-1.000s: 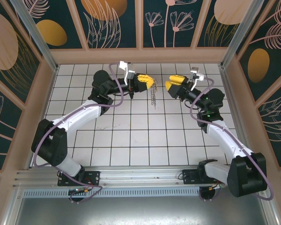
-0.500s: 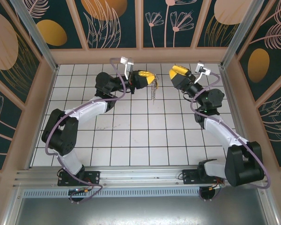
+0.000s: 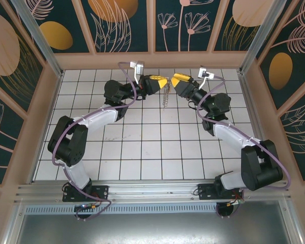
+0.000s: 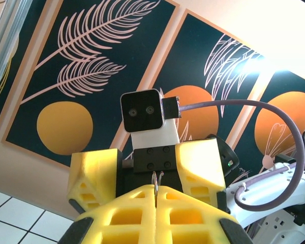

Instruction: Put the keys on the keyring

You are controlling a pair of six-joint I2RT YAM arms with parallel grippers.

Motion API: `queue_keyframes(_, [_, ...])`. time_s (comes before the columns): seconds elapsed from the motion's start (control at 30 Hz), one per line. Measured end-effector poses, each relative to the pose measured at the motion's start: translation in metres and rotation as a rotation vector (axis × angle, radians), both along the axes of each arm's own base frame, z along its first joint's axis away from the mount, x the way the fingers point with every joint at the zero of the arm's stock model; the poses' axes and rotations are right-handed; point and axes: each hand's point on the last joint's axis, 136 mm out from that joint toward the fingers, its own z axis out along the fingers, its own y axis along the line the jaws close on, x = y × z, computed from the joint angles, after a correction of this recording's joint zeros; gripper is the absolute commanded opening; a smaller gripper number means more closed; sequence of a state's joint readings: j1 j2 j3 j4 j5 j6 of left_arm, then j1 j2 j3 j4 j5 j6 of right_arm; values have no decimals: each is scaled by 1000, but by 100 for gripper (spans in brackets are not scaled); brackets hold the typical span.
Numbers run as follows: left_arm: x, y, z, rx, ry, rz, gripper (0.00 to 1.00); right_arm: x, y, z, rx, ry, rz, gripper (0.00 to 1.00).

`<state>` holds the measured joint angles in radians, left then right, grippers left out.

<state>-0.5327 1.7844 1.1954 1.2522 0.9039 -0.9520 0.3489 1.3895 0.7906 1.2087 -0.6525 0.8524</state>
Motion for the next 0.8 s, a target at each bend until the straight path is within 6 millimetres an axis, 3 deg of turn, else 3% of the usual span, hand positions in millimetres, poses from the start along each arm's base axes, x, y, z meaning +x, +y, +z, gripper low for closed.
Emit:
queue_keyframes(0.37, [4, 0, -2, 1, 18, 13, 0, -7, 13, -3, -5, 3, 36, 55])
queue_keyframes(0.8, [7, -1, -3, 4, 34, 27, 0, -8, 14, -2, -5, -2, 38, 30])
